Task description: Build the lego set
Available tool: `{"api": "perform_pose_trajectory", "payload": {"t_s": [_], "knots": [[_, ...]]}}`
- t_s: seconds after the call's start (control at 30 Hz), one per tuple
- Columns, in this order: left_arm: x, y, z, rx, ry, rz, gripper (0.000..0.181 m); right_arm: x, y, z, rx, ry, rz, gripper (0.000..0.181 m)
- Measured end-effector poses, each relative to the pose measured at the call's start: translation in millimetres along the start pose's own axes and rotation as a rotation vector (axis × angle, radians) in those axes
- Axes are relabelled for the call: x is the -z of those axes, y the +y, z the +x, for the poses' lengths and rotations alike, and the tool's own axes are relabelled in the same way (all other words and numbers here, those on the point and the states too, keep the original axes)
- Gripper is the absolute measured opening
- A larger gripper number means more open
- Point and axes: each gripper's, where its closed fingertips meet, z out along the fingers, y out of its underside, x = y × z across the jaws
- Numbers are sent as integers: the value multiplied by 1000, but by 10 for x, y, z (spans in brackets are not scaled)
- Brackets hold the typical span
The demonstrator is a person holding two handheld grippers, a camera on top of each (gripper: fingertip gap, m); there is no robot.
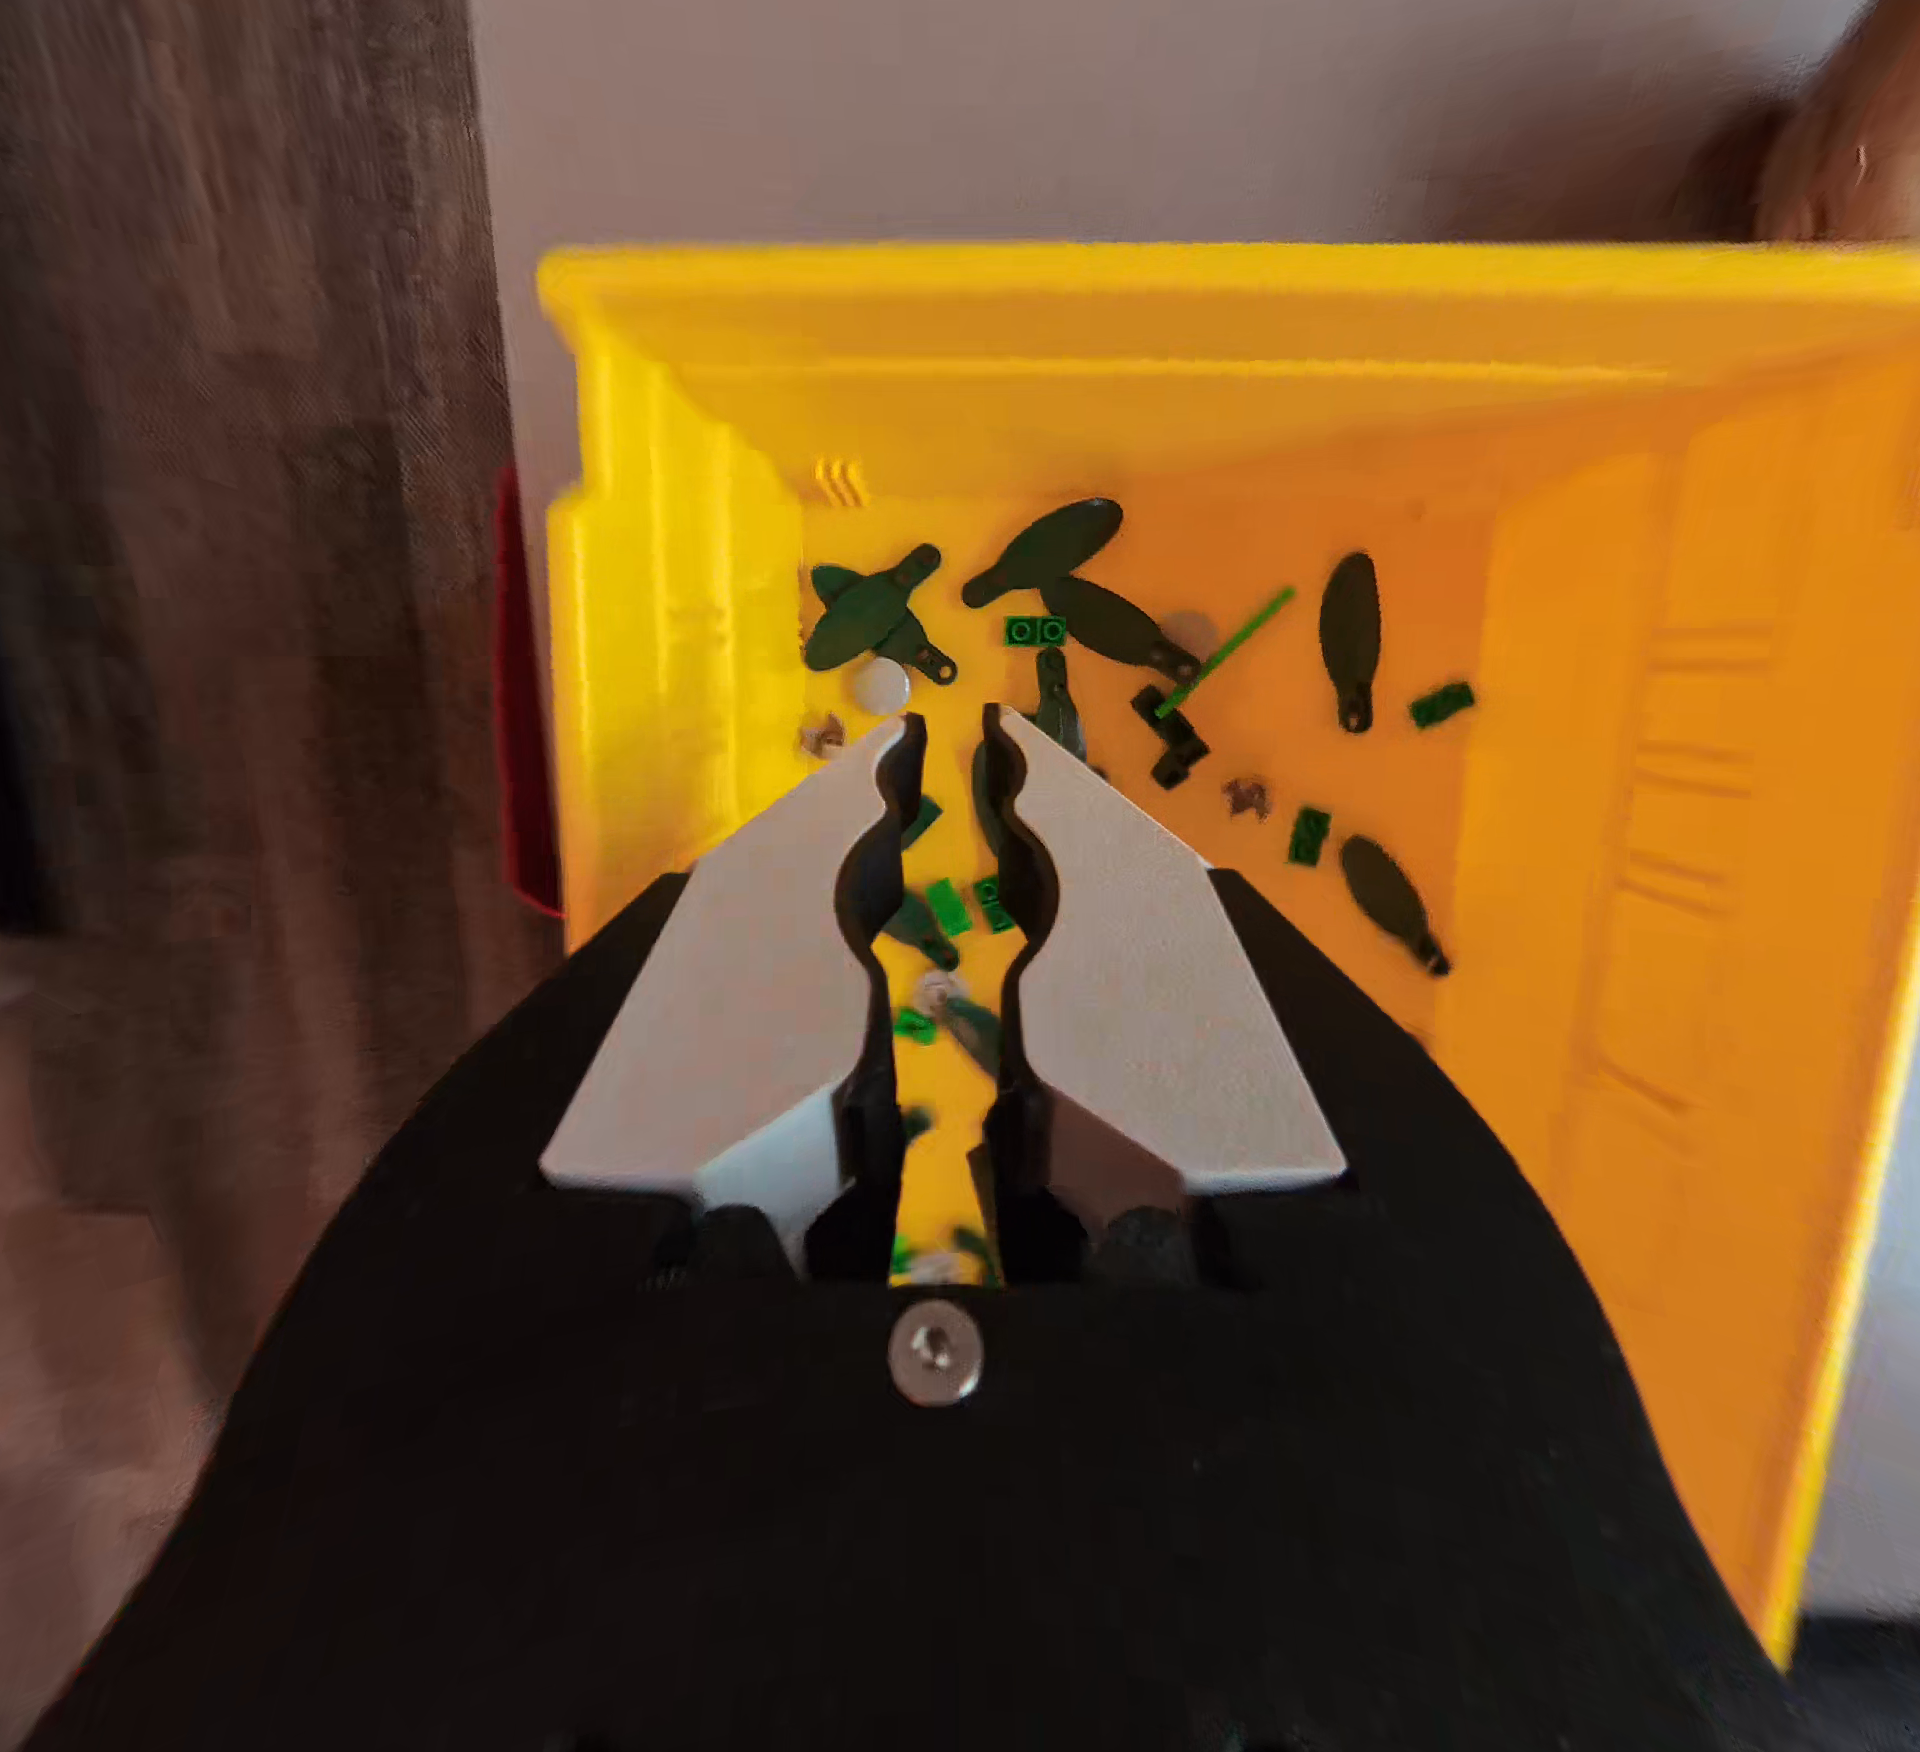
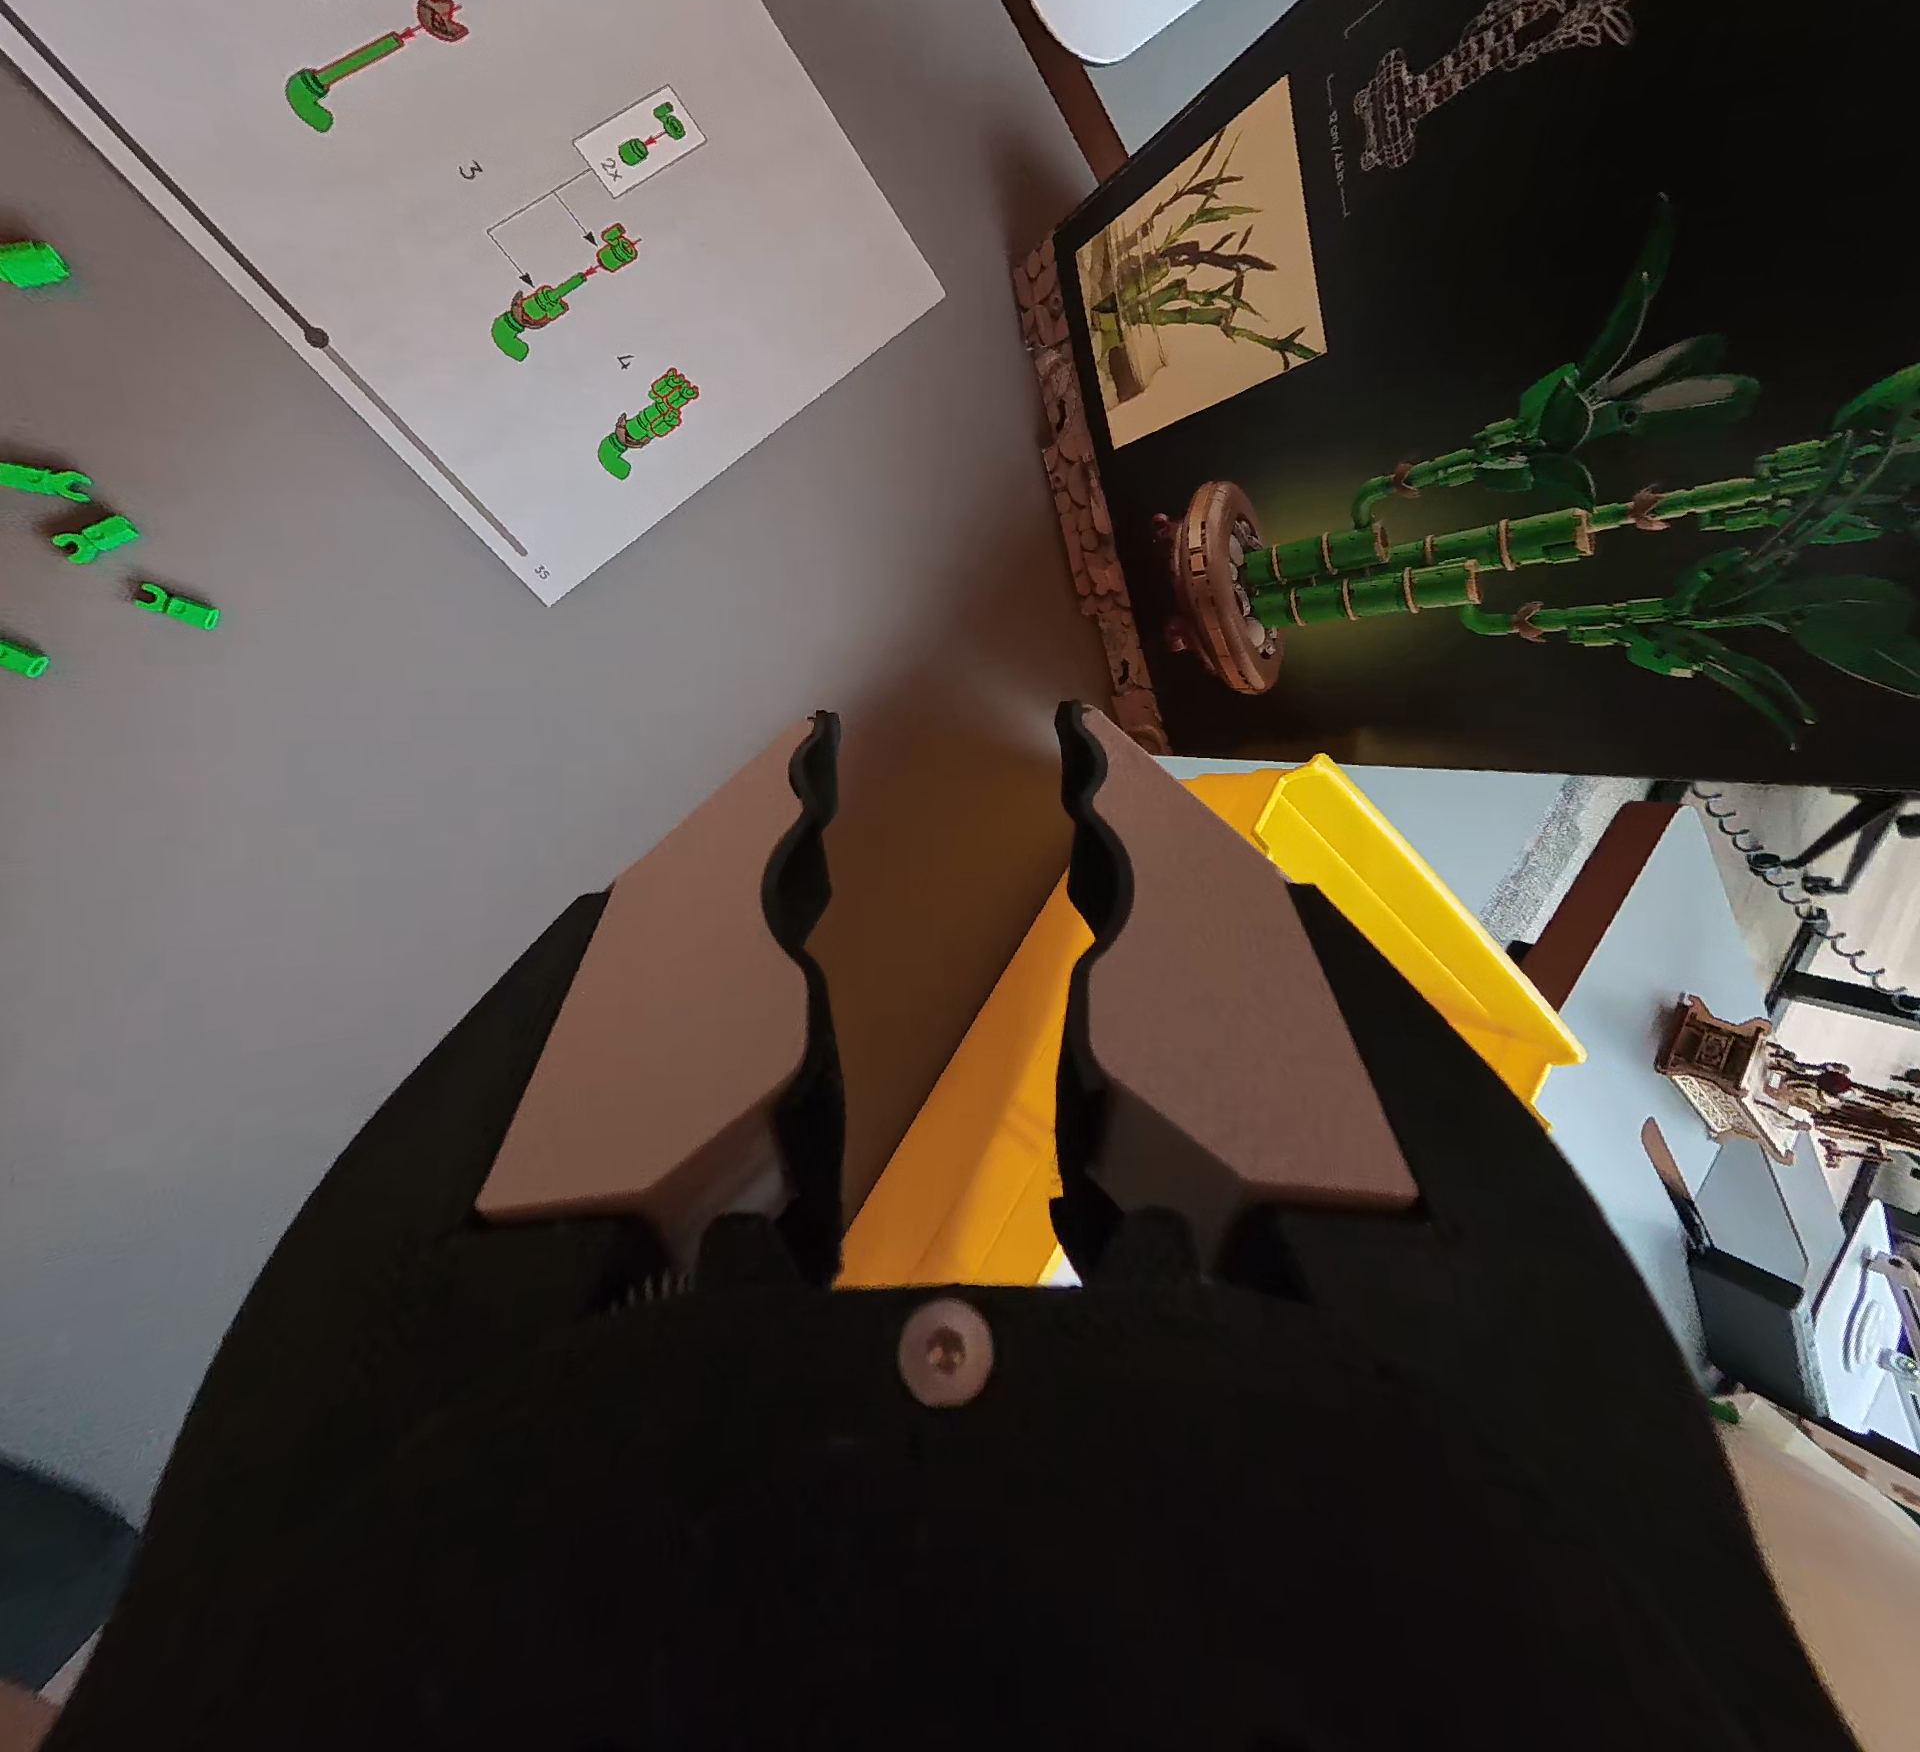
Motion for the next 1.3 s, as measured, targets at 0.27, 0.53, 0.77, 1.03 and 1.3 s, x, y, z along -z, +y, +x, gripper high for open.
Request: {"api": "perform_pose_trajectory", "payload": {"t_s": [0.27, 0.53, 0.77, 1.03, 1.3], "knots": [[53, 122, -85, -857, -209, -266, 19, -20, 16, 7, 1, 0, -15, 42], [-311, 310, -251, -1051, -210, -414, 21, 46, -21, 17, 0, 16, 5, 43], [-448, 378, -318, -1098, -212, -469, 15, 21, 0, 18, 0, 13, -5, 43], [-513, 408, -351, -1131, -221, -497, 11, -1, 9, 8, 2, 8, -14, 43], [-532, 437, -377, -1202, -254, -514, 1, 4, 16, 13, -2, 7, -12, 42]]}}
